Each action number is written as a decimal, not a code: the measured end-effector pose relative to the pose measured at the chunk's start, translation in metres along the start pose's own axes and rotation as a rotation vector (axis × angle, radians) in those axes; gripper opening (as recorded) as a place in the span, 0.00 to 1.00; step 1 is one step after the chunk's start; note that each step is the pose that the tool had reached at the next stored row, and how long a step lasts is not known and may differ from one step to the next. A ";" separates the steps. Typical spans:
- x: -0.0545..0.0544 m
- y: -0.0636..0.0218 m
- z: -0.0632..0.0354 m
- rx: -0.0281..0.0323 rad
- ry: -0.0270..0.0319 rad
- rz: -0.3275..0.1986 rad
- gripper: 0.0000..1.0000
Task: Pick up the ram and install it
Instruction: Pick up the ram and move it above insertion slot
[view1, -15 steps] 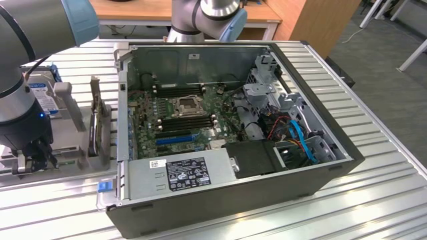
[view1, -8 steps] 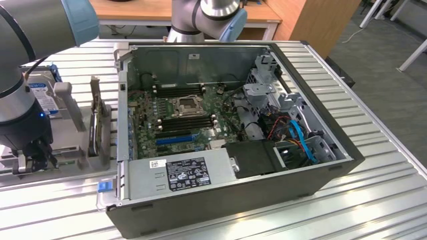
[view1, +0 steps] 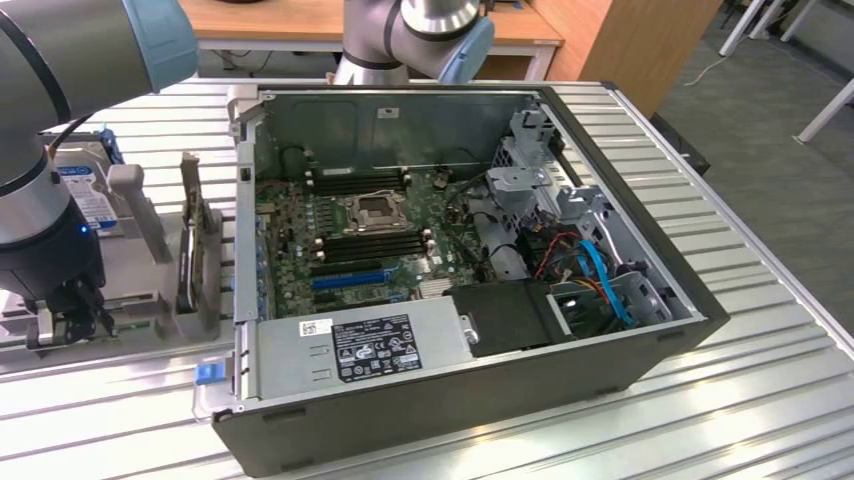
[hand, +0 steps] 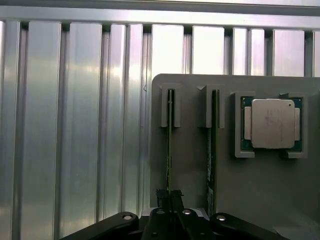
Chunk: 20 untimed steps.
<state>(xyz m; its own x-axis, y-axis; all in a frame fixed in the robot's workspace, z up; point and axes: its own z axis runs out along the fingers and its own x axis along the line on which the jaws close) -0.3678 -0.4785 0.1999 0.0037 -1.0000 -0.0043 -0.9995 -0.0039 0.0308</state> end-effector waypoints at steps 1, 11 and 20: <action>0.000 0.0000 0.0000 0.0000 0.0000 -0.001 0.12; 0.000 0.0000 -0.0018 0.0000 0.0001 -0.001 0.12; 0.000 0.0002 -0.0076 0.0000 0.0000 -0.001 0.12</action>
<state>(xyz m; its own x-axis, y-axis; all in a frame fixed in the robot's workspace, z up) -0.3677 -0.4785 0.2075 0.0050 -1.0000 -0.0044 -0.9995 -0.0052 0.0308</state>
